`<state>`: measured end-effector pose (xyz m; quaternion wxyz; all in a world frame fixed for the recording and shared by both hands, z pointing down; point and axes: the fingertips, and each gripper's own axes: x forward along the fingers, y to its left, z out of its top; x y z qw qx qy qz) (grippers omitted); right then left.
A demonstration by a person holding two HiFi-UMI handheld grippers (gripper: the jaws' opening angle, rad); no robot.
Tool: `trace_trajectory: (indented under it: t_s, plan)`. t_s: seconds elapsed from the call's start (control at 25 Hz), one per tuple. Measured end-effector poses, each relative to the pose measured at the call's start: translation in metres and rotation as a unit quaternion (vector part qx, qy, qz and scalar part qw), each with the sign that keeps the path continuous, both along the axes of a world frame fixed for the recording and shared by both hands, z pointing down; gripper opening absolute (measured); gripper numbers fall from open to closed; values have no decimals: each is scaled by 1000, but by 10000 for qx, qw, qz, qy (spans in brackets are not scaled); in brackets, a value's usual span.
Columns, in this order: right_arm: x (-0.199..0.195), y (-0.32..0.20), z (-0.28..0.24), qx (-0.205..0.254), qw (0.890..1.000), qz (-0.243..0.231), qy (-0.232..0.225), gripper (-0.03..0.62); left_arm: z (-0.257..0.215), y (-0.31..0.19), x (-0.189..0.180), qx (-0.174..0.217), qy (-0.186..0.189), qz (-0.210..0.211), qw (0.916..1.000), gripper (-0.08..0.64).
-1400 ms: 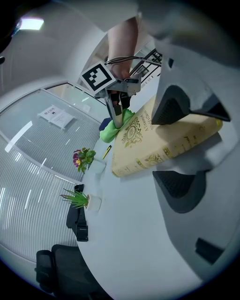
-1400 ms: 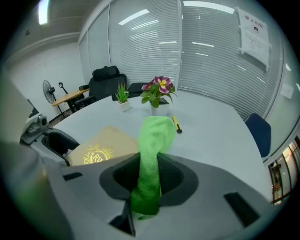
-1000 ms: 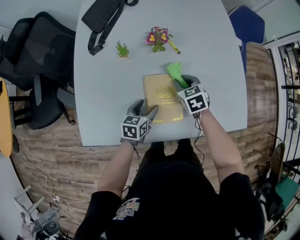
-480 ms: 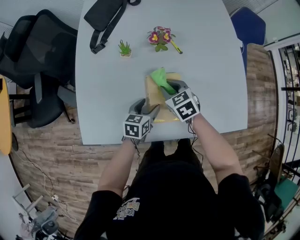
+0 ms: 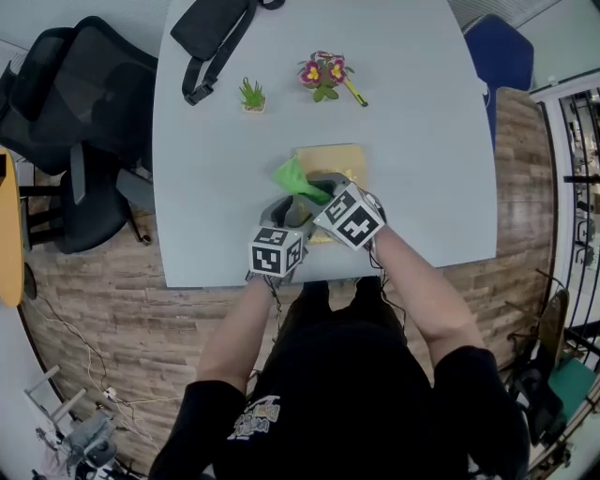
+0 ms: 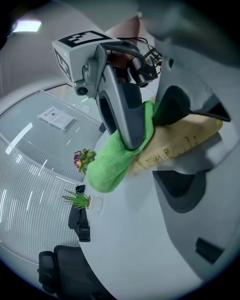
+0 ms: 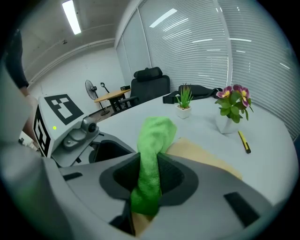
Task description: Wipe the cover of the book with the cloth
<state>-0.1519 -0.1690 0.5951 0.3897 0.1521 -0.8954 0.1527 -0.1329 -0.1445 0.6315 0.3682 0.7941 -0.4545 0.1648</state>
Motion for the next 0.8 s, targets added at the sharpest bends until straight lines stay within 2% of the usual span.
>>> trace_trajectory:
  t_s: [0.2,0.4,0.8]
  plan:
    - [12,1,9,-96,9998,16,164,101,1,0,-1,6,-18,-9,10000,308]
    - [29,-6,10,45,9996,150,231,103,1,0,-1,-9,-19,-32,10000,307]
    - [85,-30,12,93,9951,947,253,101,1,-1,-2,1,-58,-12,10000,307]
